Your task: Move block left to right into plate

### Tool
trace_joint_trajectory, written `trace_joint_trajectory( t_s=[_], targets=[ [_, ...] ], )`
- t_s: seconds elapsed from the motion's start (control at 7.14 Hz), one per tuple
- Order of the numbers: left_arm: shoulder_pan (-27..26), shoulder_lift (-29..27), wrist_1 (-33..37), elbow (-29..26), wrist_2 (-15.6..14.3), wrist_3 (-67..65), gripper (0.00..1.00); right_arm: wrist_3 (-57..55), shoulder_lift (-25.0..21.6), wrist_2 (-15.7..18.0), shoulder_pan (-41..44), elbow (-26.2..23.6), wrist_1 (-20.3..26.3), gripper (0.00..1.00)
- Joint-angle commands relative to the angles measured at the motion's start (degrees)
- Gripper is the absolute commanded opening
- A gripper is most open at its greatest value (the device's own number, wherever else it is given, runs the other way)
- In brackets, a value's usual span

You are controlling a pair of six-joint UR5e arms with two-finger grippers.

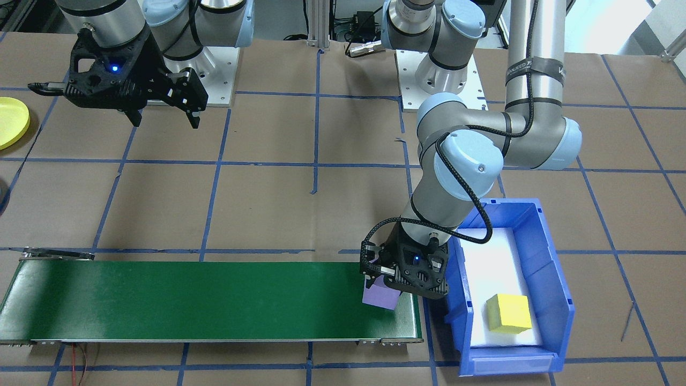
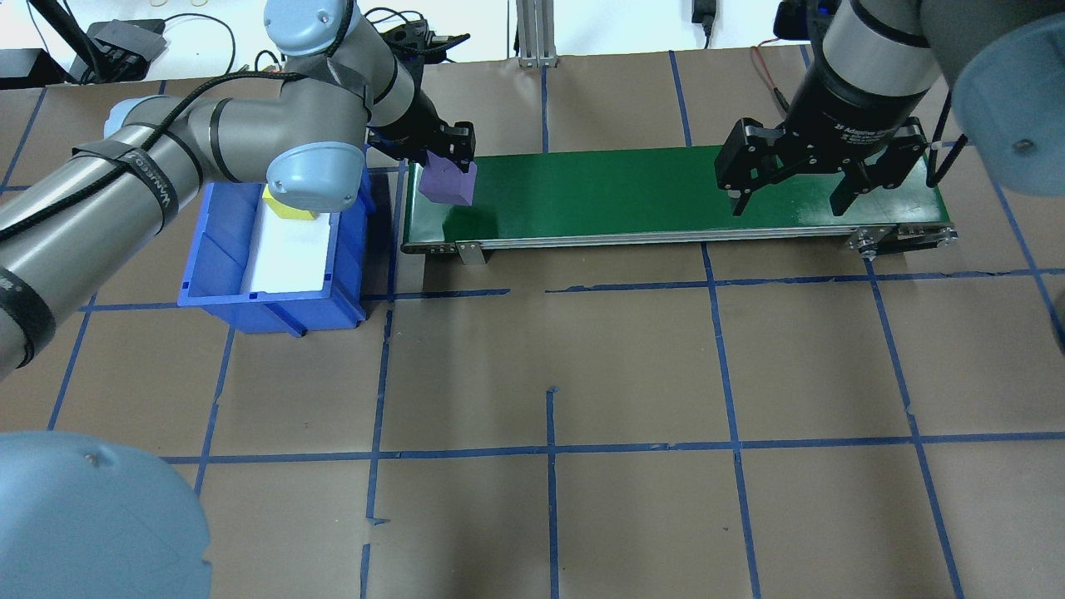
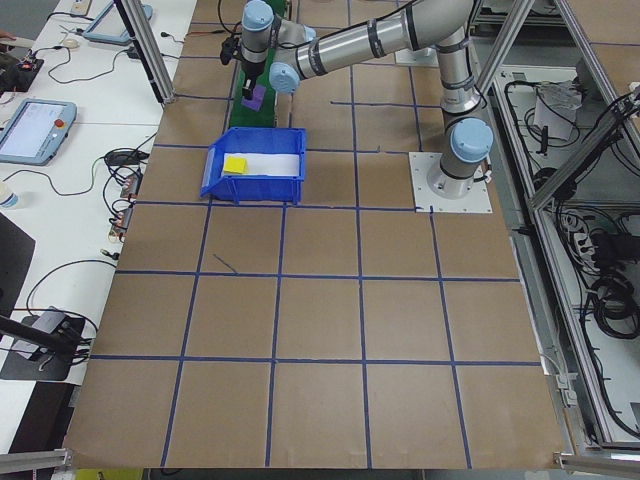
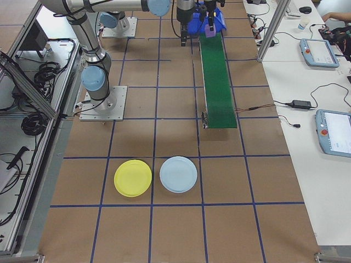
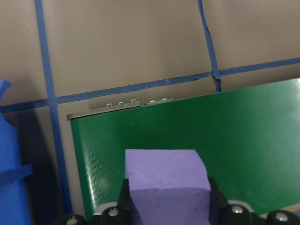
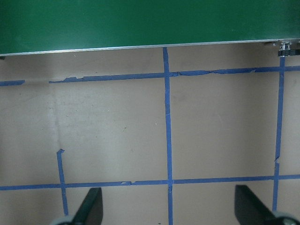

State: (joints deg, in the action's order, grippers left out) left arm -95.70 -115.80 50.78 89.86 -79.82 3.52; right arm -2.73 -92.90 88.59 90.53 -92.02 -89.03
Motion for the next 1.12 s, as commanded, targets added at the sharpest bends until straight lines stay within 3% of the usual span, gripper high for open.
trace_joint_trajectory(
  t_s=[0.0, 0.28, 0.7, 0.98],
  targets=[
    [-0.1, -0.1, -0.4, -1.1, -0.5, 0.3, 1.00, 0.0, 0.0, 0.0, 0.0, 0.0, 0.0, 1.00],
    [1.2, 2.3, -1.4, -2.5, -0.8, 1.1, 1.00, 0.0, 0.0, 0.0, 0.0, 0.0, 0.0, 1.00],
    [16.4, 4.0, -0.9, -2.5, -1.6, 4.4, 1.00, -0.1, 0.0, 0.0, 0.0, 0.0, 0.0, 1.00],
    [19.1, 0.8, -0.9, -1.6, -2.0, 3.1, 1.00, 0.0, 0.0, 0.0, 0.0, -0.1, 0.0, 1.00]
  ],
)
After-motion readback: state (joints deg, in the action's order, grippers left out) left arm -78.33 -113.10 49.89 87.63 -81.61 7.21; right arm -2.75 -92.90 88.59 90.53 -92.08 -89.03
